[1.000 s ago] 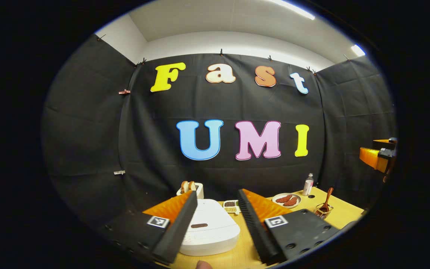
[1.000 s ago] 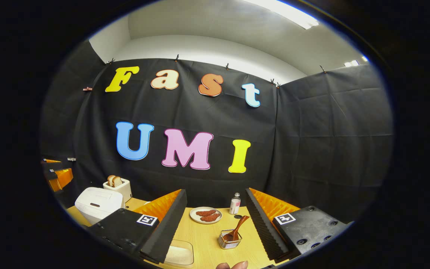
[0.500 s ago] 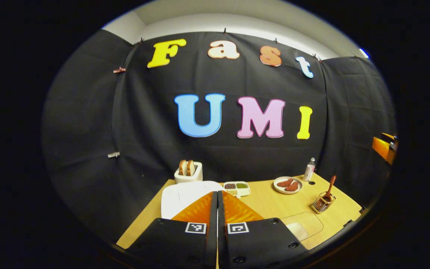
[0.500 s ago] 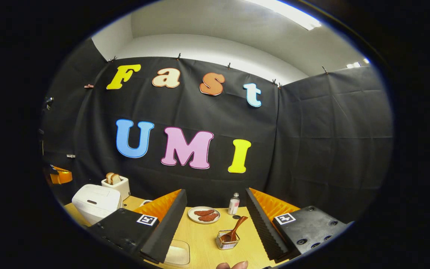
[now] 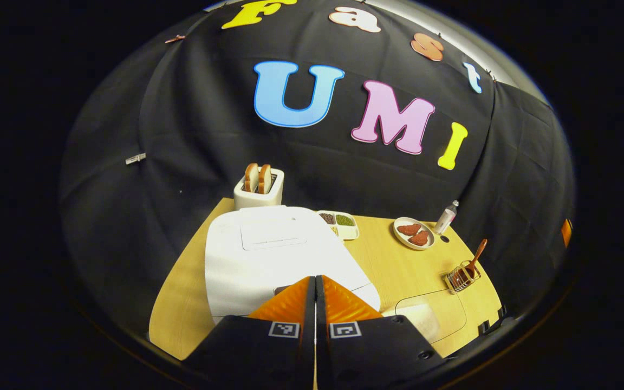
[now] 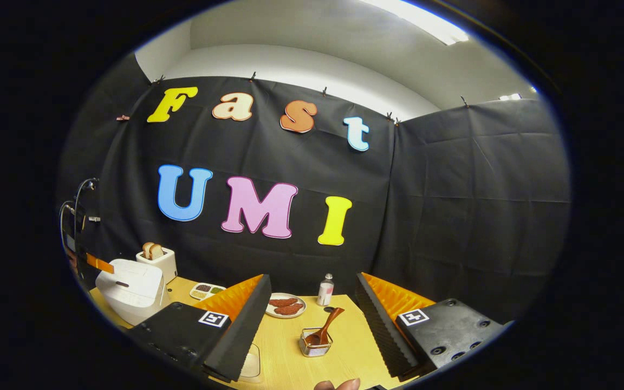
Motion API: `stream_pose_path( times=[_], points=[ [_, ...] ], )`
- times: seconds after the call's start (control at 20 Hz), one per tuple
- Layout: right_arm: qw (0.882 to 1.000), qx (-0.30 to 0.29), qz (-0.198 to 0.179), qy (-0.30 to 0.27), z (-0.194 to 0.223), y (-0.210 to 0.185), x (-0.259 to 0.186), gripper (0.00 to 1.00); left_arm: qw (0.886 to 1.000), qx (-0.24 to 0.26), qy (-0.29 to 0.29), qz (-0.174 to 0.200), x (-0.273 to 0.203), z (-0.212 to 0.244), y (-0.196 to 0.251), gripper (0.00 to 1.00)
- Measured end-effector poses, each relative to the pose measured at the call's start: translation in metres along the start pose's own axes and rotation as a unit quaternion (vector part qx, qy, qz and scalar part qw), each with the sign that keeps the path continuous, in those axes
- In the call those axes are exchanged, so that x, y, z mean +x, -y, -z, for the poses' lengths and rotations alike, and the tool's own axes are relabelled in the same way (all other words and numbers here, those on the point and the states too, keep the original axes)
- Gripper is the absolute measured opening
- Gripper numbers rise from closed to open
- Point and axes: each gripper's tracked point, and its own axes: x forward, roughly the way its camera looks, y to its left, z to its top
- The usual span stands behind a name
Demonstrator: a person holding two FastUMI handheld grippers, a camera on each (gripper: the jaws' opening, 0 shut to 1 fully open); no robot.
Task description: Close the left gripper, press the button to open the rice cooker; take a wooden spoon from the chopstick holder with the right hand, scoop a spoonful of rice and pour it into the rice cooker, then put the wooden spoon back into the chopstick holder.
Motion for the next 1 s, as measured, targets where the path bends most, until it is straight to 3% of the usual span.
stream_pose_path(
  times=[0.45,0.9,1.0],
  points=[
    [1.000,-0.005,0.027,-0.013,0.011,0.028,-0.001,0.98,0.997,-0.007,-0.082,-0.014,0.040,0.024,-0.014,0.07],
    [0.999,-0.003,0.033,-0.024,0.019,0.032,0.002,0.98,0.996,0.000,-0.082,-0.019,0.046,0.022,-0.019,0.06],
    [0.999,-0.003,0.033,-0.024,0.020,0.030,0.004,0.98,0.994,-0.007,-0.105,-0.018,0.051,0.030,-0.020,0.07]
  ],
)
